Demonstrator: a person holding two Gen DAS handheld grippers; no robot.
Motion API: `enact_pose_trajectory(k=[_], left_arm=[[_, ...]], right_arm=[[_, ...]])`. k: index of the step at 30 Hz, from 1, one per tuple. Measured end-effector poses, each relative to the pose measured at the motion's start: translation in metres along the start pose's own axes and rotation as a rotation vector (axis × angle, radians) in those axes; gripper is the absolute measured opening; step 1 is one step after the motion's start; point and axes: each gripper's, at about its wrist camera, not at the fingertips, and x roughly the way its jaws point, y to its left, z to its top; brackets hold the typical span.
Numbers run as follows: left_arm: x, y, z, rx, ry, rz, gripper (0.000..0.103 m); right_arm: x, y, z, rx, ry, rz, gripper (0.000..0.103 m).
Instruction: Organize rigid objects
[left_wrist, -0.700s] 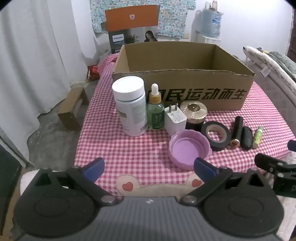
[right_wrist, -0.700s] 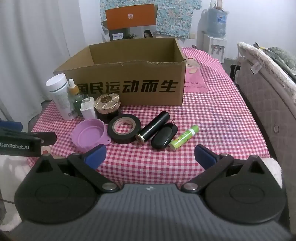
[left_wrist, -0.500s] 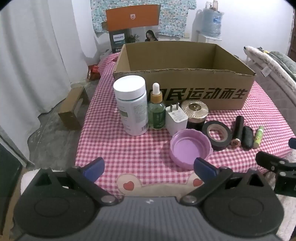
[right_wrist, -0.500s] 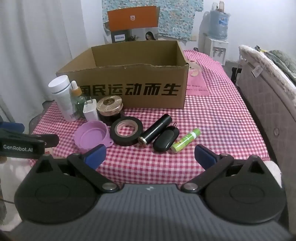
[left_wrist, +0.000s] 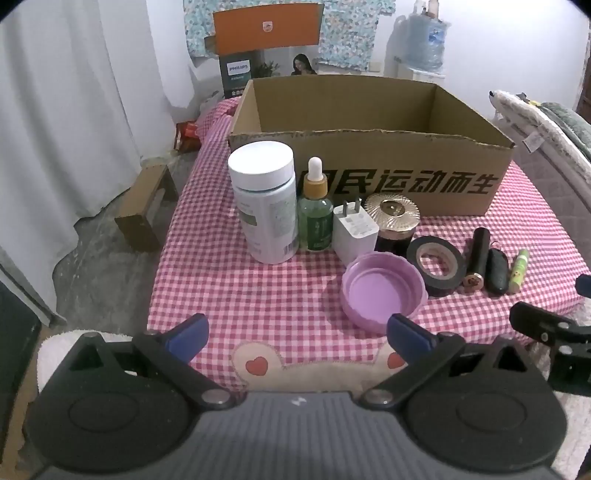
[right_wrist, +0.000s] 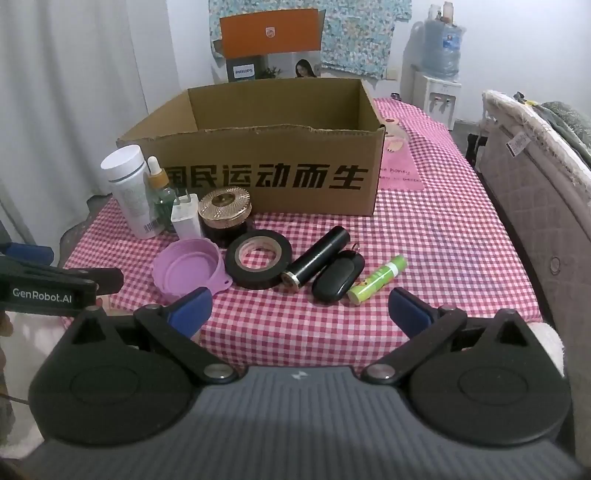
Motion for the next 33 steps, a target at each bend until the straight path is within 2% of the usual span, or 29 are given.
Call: enact_pose_trajectory(k=[33], left_arm=[[0.0096,0.0070,0.0013,-0.019,0.026,0.013,0.103]], right_arm=[[0.0073,0.0062,0.0041,-0.035,0.017,0.024,0.102]])
